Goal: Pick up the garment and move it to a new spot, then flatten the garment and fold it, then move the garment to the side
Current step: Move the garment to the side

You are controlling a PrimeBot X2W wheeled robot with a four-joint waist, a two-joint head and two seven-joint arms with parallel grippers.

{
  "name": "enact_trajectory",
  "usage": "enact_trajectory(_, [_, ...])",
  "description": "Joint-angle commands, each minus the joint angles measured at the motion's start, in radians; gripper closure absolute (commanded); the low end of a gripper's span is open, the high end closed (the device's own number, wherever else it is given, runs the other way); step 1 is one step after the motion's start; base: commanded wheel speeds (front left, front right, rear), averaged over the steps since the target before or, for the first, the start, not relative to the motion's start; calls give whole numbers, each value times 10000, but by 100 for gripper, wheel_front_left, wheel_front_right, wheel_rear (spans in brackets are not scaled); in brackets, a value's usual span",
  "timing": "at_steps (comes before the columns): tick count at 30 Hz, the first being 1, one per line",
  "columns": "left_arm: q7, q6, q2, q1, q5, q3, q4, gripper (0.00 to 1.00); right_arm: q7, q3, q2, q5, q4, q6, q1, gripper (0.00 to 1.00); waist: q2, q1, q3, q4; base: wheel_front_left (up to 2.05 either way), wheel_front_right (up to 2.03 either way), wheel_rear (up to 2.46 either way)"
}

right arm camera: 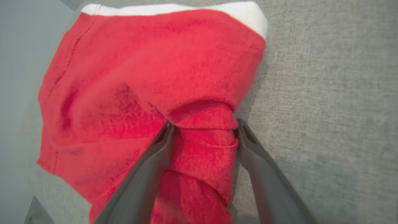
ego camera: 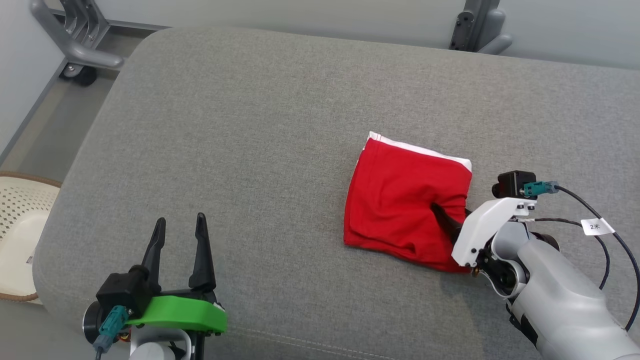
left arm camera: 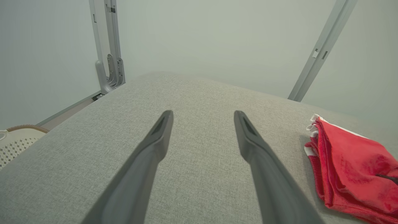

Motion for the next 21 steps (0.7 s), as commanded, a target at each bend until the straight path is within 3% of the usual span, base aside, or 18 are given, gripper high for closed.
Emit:
enact_trajectory(1, [0, -19, -11, -149, -88, 25, -11, 0, -76, 134, -138, 216, 67, -5, -122, 67, 101, 0, 178, 173, 0, 0, 0])
enact_trajectory(2, [1, -14, -11, -159, -97, 33, -22, 0, -113, 236, -154, 354, 85, -5, -154, 89, 101, 0, 192, 173, 0, 0, 0])
enact_trajectory(3, [0, 3, -10, -161, -88, 52, -37, 0, -138, 345, -179, 444, 88, -5, -210, 100, 101, 0, 207, 157, 0, 0, 0])
enact_trajectory(12, [1, -64, -11, -201, 6, -129, -180, 0, -422, 1436, -875, 1127, -312, -5, -653, 100, 101, 0, 334, -680, 0, 0, 0])
enact_trajectory(21, [1, -167, -4, -414, 305, -470, -180, 0, -627, 2339, -1715, 1548, -770, -5, -922, 100, 101, 0, 541, -2958, 0, 0, 0])
